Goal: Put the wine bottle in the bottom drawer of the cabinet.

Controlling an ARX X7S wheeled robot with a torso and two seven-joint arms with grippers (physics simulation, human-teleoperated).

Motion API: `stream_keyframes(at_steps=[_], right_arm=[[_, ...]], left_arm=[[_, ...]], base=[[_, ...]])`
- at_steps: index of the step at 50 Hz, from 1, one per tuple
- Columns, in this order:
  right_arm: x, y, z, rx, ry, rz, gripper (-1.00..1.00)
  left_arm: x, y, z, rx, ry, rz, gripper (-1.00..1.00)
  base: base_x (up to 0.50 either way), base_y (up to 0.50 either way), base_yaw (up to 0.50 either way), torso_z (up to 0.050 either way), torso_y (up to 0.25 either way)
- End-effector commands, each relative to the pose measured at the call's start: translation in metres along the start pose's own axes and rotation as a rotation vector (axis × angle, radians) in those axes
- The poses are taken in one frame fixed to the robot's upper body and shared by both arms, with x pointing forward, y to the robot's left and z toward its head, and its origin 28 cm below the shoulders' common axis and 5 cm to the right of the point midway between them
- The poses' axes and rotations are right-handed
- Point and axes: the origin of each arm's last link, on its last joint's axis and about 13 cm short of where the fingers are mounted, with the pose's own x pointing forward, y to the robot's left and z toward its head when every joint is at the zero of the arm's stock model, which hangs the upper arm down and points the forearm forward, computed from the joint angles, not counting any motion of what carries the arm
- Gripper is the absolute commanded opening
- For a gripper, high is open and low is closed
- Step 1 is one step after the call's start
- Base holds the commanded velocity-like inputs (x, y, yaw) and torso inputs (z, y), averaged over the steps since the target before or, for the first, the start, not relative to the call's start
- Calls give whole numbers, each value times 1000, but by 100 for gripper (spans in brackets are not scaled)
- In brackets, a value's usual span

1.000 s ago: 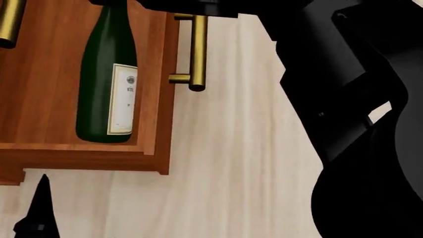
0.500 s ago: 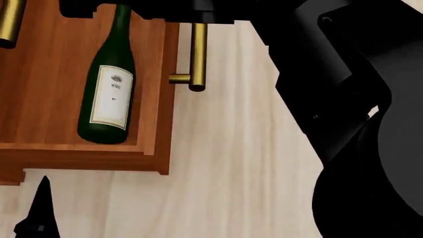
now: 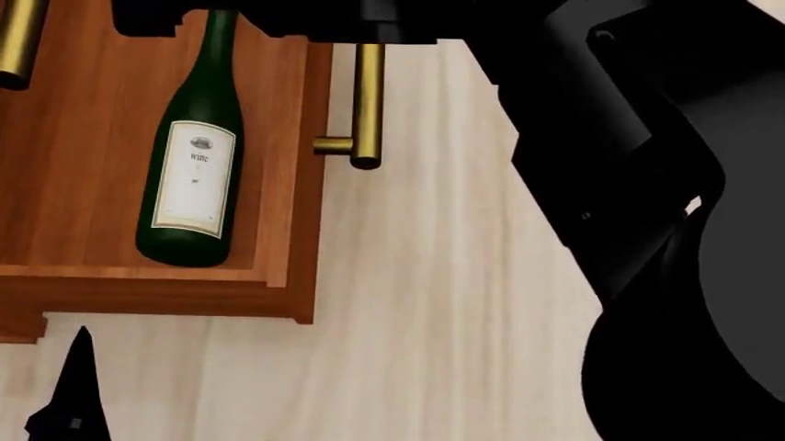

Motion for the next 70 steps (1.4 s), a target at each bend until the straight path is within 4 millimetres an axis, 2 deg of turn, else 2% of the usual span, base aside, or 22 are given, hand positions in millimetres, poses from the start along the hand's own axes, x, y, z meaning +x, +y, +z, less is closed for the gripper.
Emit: stream_keyframes(at_steps=[1, 3, 28, 39, 57, 64, 70], right_arm=[[11, -6, -18, -54, 78, -40, 100], [9, -3, -11, -106, 38, -54, 100], [-19, 14, 29, -229, -58, -33, 100], [-43, 21, 53, -283, -118, -39, 100], [-56, 22, 67, -343, -161, -77, 100], [-66, 17, 75, -316, -206, -97, 100], [-83, 10, 62, -274, -272, -73, 100]], left_arm=[[0, 0, 1, 3, -1, -1, 100], [-1, 0, 2, 3, -3, 2, 100], [-4, 0, 8, 24, -17, 13, 100], [-3, -1, 9, 33, -16, 15, 100], [-6, -1, 11, 42, -16, 12, 100], [-12, 1, 16, 55, -17, 19, 100], [-17, 2, 21, 75, -26, 21, 100]], base=[[0, 0, 0, 0, 0], [0, 0, 1, 0, -5], [0, 0, 0, 0, 0], [0, 0, 0, 0, 0], [0, 0, 0, 0, -1], [0, 0, 0, 0, 0], [0, 0, 0, 0, 0]])
